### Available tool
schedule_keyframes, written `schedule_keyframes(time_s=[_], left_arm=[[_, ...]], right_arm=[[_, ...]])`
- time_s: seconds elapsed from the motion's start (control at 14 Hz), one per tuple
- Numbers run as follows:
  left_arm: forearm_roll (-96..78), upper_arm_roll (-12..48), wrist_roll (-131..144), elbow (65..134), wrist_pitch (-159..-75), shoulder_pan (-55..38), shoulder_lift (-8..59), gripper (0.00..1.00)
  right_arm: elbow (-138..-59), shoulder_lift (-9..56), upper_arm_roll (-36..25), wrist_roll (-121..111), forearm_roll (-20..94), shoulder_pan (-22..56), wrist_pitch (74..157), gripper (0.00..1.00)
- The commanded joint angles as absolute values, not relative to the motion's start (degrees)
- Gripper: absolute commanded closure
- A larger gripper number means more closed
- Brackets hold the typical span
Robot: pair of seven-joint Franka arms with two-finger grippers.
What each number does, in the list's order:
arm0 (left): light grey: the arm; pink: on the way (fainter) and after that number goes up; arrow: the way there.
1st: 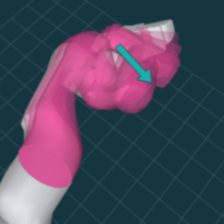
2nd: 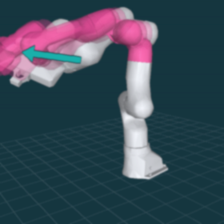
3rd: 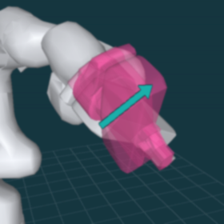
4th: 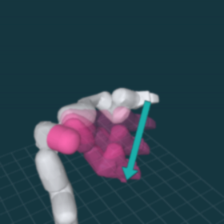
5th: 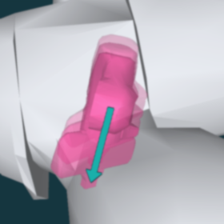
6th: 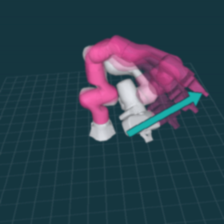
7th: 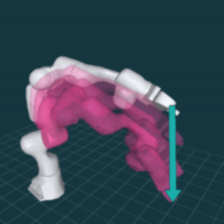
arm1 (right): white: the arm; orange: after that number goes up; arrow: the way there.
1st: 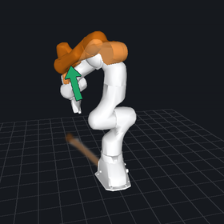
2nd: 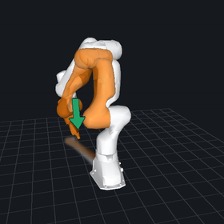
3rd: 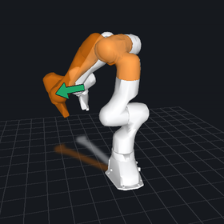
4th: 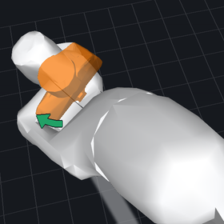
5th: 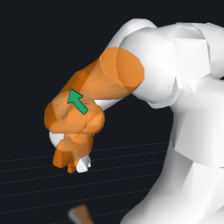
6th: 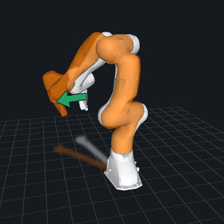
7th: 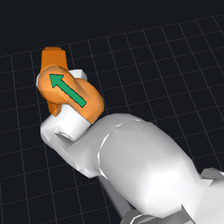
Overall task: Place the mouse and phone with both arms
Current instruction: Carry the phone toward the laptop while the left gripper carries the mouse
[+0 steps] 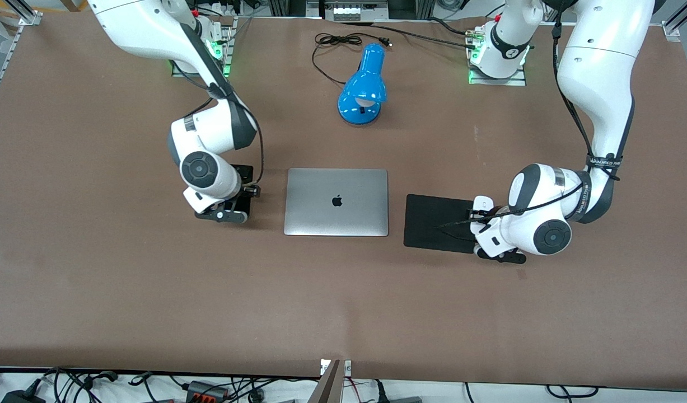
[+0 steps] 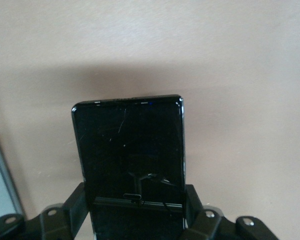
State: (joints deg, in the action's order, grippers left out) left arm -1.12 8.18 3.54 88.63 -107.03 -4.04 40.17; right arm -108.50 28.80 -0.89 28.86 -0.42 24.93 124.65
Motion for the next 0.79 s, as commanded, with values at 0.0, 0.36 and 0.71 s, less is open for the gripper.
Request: schedule_keyframes(time_s=[0.0,0.36,0.71], left_arm=[[-2.02,8.0,5.7,88.86,-110.02,-5.71,41.04,0.51],[-1.76,8.0,10.11,88.86,-111.53,-8.17,41.66,0.5],[-1.41,8.0,10.2,89.12,-112.5,-8.09,41.92,0.36]], right_arm=[[-107.67,29.09,-0.18,29.44,0.35,25.49,124.89,0.58],[-107.67,30.06,0.26,29.0,1.49,25.58,126.82,0.6],[-107.49,31.55,0.53,29.53,1.58,26.28,130.25,0.6]])
